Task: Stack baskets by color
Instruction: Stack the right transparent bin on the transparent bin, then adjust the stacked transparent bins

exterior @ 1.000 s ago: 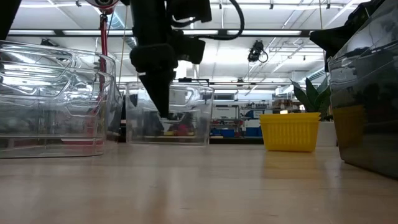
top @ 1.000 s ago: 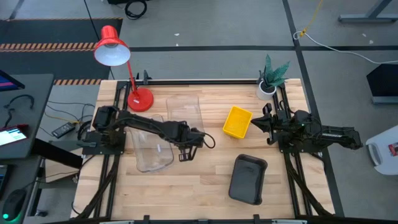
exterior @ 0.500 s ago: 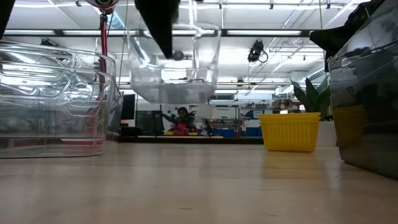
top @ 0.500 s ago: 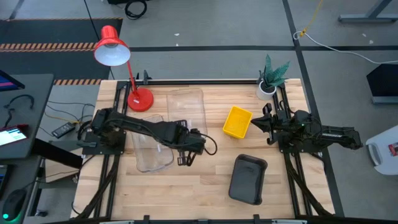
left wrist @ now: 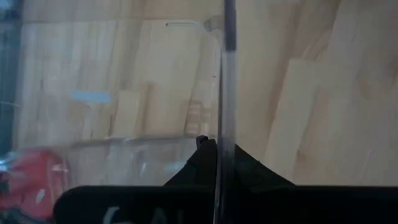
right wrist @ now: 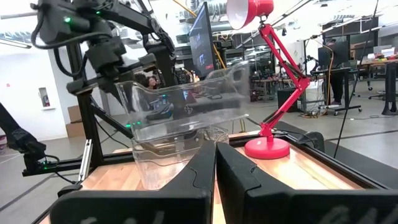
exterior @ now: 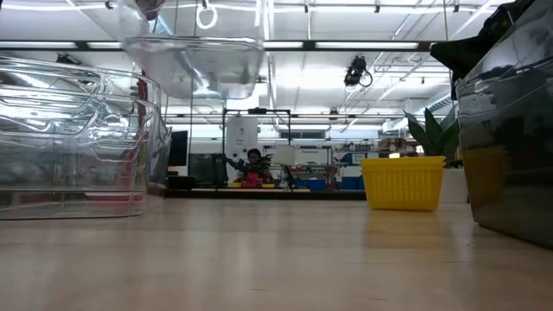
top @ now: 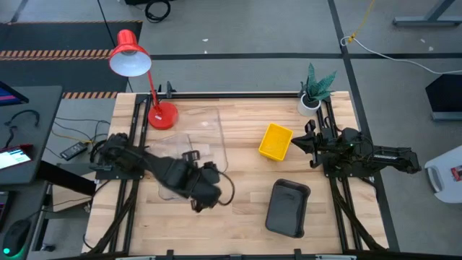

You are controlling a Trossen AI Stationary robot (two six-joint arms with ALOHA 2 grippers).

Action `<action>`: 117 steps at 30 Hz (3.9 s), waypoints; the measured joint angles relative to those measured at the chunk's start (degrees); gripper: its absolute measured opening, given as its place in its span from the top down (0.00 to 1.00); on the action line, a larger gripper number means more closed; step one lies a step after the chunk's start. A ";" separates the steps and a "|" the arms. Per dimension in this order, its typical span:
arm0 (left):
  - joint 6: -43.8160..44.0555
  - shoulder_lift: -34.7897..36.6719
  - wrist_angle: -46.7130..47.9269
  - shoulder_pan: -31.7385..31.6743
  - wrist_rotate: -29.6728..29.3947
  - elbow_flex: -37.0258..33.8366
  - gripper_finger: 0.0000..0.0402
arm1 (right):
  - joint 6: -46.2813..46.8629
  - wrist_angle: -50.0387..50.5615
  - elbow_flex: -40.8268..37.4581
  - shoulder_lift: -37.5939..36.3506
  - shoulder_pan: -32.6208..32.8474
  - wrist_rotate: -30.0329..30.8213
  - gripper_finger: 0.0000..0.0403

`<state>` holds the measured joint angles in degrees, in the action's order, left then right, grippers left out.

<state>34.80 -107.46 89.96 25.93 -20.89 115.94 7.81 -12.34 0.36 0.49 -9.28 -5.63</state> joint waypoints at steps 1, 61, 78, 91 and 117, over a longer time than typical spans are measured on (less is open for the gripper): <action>1.37 0.00 0.44 0.90 -0.07 -0.05 0.97 | -0.01 0.00 0.00 0.00 0.00 0.00 0.95; 24.69 18.62 -17.39 16.09 -1.14 -35.91 0.84 | -0.01 0.02 0.00 0.02 -0.01 -0.01 0.95; 21.65 22.79 -6.31 15.91 -10.17 -35.86 0.62 | -0.01 0.00 0.01 0.02 0.00 -0.02 0.95; 17.09 31.17 -12.03 15.11 -22.16 -35.85 0.78 | 0.00 0.02 0.00 0.02 -0.02 0.00 0.95; -9.64 65.52 -59.73 5.89 -16.32 -79.48 0.99 | -0.01 0.00 0.02 0.02 -0.02 0.00 0.95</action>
<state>25.16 -41.94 30.23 31.82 -37.22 36.46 7.80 -12.34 0.38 0.51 -9.30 -5.63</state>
